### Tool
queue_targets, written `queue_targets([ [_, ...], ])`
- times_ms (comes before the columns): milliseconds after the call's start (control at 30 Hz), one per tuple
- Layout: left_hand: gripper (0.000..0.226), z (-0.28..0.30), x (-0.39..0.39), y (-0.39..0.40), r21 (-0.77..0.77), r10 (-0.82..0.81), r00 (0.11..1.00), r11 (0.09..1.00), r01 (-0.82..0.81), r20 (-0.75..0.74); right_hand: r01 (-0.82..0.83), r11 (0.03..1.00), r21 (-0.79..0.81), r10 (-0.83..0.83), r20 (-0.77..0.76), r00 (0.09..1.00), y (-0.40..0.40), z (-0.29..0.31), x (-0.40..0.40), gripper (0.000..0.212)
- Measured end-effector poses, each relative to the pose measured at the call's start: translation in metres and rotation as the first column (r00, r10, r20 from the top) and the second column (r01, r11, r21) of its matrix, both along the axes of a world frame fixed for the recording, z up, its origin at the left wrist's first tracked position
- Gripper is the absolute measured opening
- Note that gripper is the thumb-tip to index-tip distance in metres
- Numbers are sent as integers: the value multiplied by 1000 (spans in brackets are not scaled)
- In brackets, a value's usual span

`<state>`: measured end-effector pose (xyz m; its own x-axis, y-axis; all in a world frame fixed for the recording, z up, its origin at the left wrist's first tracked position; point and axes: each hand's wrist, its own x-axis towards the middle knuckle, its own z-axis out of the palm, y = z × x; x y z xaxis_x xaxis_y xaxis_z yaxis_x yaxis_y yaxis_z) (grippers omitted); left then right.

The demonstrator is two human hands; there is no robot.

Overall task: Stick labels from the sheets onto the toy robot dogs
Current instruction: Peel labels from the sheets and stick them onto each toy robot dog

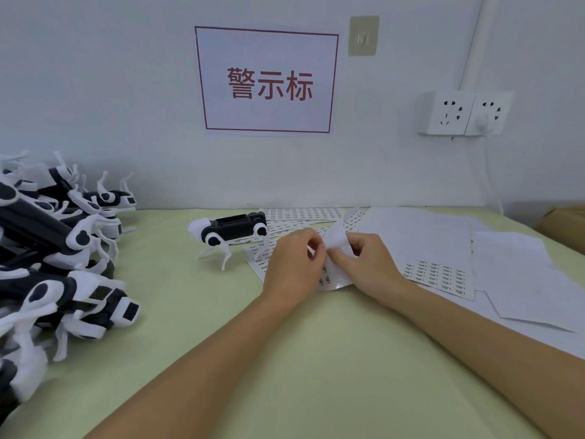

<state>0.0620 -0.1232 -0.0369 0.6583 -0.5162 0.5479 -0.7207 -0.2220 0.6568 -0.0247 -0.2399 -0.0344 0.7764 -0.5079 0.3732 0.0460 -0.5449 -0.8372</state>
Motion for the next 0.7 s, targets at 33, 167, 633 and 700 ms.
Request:
queue_targets([
  [33,11,0,1,0,-6,-8,1000,1000,8,-22,2,1000,7,-2,-1,1000,0,0,0,19],
  [167,7,-2,2,-1,-5,-60,998,998,60,-34,-5,1000,24,5,-10,1000,-1,0,0,17],
  [633,24,-1,10,0,-149,-52,974,989,19,-220,28,1000,5,-28,-51,998,-2,3,-2,16],
  [700,23,1,12,1,-173,-35,953,985,-18,-300,68,997,-38,-71,-78,994,-3,1,0,15],
])
